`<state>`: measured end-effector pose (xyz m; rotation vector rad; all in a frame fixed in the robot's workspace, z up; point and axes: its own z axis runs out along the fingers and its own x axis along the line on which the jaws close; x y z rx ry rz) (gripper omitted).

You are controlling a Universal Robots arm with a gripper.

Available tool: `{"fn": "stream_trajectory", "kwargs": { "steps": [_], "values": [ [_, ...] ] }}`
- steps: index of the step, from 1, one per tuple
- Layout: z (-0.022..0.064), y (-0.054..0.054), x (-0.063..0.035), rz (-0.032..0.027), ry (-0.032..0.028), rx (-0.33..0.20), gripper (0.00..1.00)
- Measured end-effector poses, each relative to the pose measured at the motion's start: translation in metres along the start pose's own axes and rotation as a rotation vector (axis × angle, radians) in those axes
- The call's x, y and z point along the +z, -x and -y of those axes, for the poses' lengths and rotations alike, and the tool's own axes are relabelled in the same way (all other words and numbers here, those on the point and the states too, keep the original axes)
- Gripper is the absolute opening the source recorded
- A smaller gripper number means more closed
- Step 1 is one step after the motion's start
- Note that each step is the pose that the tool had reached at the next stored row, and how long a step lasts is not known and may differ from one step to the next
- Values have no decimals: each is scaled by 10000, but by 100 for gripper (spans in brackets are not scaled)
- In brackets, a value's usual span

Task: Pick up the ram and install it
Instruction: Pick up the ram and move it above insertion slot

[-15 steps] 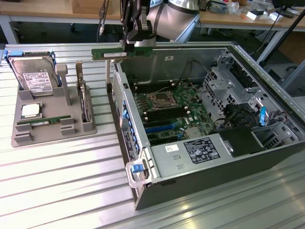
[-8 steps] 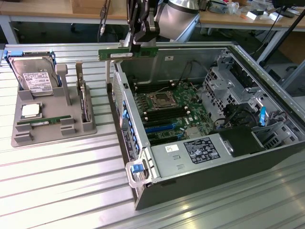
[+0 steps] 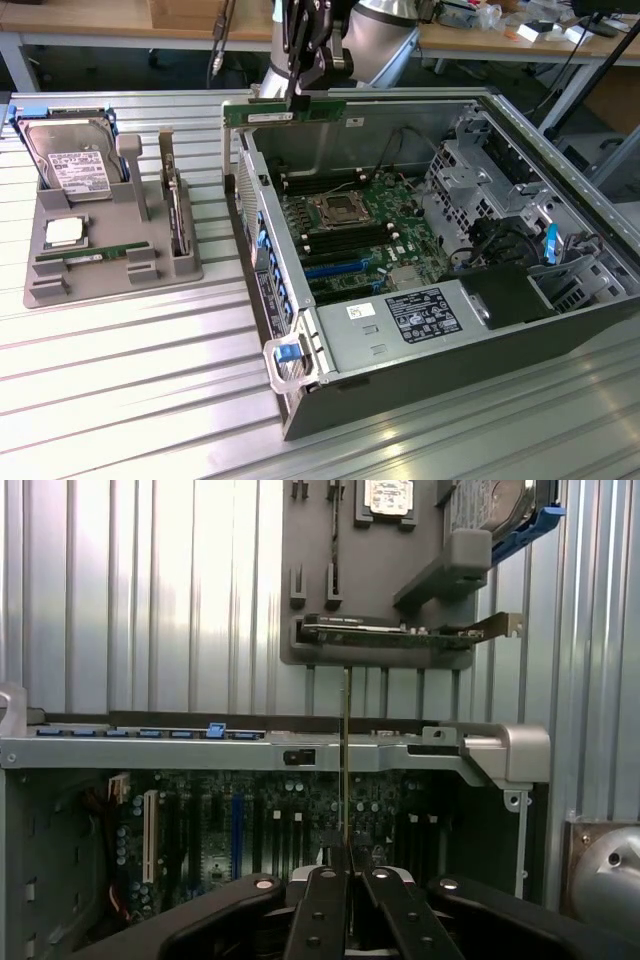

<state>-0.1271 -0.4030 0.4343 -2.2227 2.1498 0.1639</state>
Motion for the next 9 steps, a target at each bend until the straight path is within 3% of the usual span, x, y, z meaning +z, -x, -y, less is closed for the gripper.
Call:
{"fn": "stream_trajectory", "kwargs": {
  "steps": [9],
  "values": [
    [185, -9, 22, 0, 0, 0, 12]
  ]
}}
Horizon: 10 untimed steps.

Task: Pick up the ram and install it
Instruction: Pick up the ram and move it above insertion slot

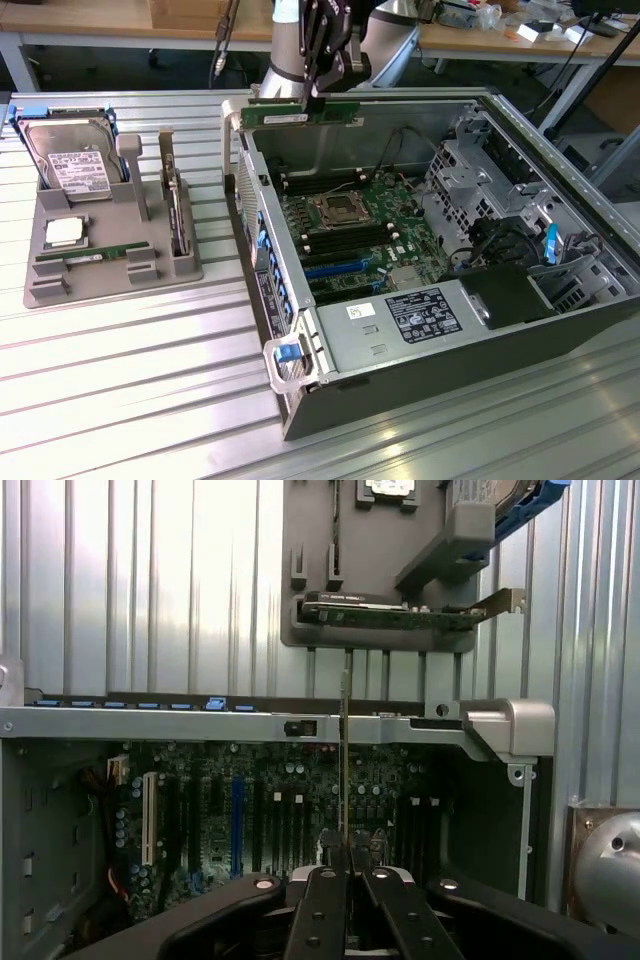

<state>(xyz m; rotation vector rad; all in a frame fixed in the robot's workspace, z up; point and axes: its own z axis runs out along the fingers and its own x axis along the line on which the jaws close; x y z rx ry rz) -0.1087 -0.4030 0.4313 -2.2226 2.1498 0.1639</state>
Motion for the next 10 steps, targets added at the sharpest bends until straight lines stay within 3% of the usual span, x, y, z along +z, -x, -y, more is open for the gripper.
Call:
{"fn": "stream_trajectory", "kwargs": {
  "steps": [10],
  "values": [
    [246, -12, 32, 0, 0, 0, 12]
  ]
}}
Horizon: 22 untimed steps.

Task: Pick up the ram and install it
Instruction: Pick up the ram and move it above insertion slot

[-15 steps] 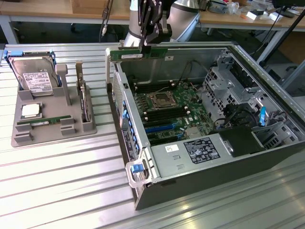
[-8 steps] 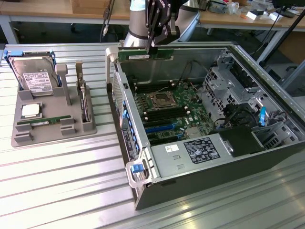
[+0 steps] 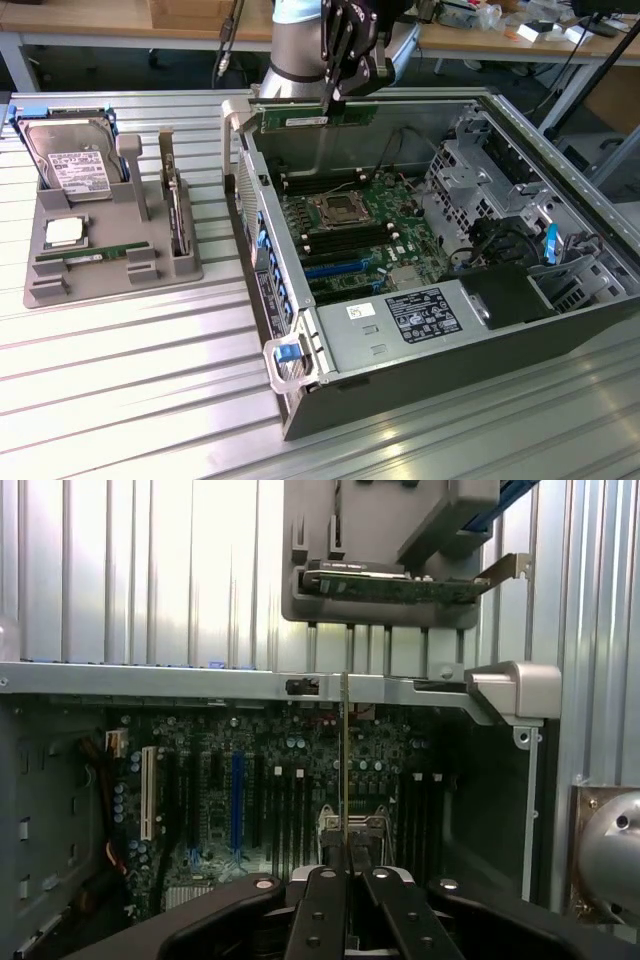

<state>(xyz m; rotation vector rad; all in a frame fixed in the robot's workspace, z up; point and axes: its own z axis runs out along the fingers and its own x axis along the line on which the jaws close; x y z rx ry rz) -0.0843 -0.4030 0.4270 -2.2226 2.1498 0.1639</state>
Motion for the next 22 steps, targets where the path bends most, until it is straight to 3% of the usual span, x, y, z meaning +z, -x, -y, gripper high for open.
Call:
{"fn": "stream_trajectory", "kwargs": {
  "steps": [22],
  "values": [
    [451, -24, 69, -3, 0, 0, 12]
  ]
}}
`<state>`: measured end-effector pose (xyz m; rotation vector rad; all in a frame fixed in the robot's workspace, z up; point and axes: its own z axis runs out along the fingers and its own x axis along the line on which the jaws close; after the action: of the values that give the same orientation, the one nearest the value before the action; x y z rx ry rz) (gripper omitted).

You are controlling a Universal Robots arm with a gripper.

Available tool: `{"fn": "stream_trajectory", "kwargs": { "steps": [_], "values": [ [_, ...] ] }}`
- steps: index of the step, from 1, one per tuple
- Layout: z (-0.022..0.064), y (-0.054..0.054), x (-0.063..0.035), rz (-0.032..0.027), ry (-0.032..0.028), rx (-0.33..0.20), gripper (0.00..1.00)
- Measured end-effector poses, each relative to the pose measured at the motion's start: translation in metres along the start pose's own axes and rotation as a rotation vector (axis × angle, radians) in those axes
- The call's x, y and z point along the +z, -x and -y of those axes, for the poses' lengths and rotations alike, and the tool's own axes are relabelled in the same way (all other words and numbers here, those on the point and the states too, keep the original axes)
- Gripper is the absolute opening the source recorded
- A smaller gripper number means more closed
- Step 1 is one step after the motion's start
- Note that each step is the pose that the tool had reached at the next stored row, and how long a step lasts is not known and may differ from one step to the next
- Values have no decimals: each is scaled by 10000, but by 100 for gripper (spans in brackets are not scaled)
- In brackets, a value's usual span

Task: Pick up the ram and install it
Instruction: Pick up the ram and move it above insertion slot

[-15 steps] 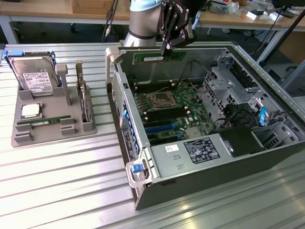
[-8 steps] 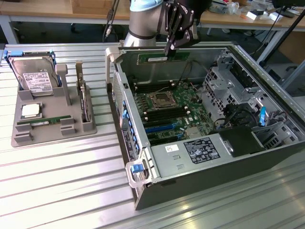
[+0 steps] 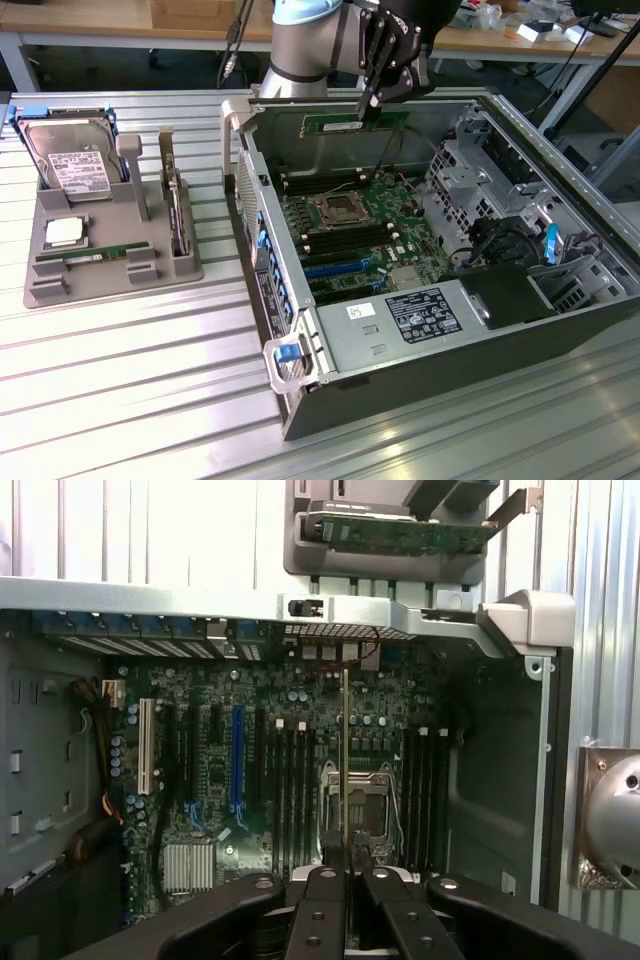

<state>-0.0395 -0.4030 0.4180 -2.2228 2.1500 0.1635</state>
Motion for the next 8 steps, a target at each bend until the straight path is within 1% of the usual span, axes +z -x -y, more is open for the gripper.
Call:
{"fn": "stream_trajectory", "kwargs": {
  "steps": [8],
  "values": [
    [126, -12, 76, -4, 1, 0, 12]
  ]
}}
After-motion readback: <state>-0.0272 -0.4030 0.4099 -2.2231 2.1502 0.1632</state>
